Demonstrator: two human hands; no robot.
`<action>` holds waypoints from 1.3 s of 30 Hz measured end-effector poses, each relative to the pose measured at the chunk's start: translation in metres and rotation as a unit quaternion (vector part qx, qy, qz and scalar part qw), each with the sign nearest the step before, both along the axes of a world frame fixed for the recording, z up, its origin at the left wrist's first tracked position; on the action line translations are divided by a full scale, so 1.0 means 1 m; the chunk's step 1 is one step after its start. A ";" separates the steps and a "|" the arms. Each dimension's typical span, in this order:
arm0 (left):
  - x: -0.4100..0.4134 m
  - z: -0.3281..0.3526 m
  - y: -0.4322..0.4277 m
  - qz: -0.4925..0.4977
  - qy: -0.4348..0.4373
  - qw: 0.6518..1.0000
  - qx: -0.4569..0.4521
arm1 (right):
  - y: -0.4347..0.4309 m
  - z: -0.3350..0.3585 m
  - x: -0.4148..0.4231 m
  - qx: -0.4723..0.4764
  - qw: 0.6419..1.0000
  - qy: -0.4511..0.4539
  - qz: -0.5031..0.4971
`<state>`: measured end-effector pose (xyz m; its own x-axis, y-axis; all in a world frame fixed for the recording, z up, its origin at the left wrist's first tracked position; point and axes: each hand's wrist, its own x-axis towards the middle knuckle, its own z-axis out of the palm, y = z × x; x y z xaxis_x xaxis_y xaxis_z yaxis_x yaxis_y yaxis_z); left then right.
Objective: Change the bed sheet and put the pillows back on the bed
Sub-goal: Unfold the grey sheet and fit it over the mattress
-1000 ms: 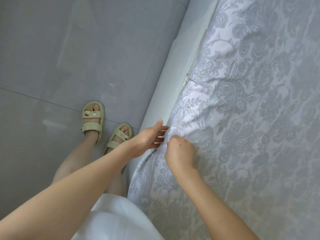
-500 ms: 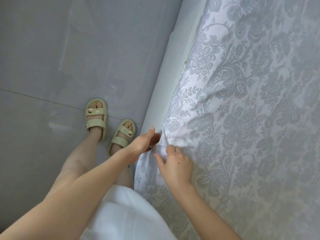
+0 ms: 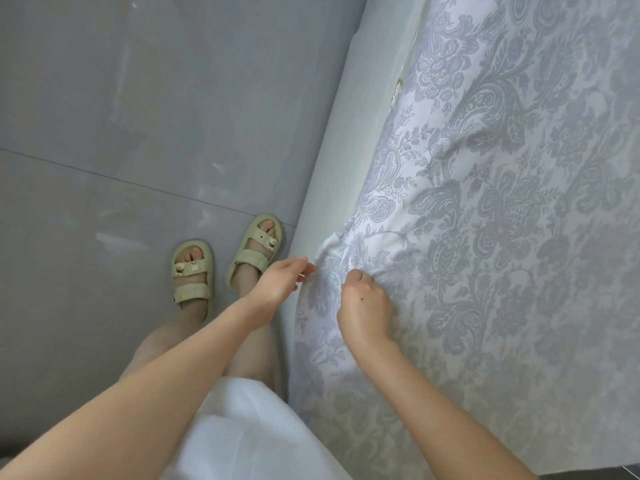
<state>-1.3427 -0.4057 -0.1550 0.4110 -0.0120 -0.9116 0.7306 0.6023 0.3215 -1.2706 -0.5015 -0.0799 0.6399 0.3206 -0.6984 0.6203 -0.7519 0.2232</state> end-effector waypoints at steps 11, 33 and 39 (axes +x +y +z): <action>0.010 -0.002 -0.046 0.074 -0.073 0.988 -0.114 | 0.049 -0.005 0.116 0.056 0.922 0.152 0.353; -0.005 -0.013 -0.061 0.101 -0.050 0.990 -0.083 | 0.086 -0.094 0.100 -0.425 0.847 0.259 0.189; -0.023 -0.001 -0.091 0.036 -0.076 0.987 -0.136 | 0.076 -0.048 0.093 -0.170 0.925 0.228 0.253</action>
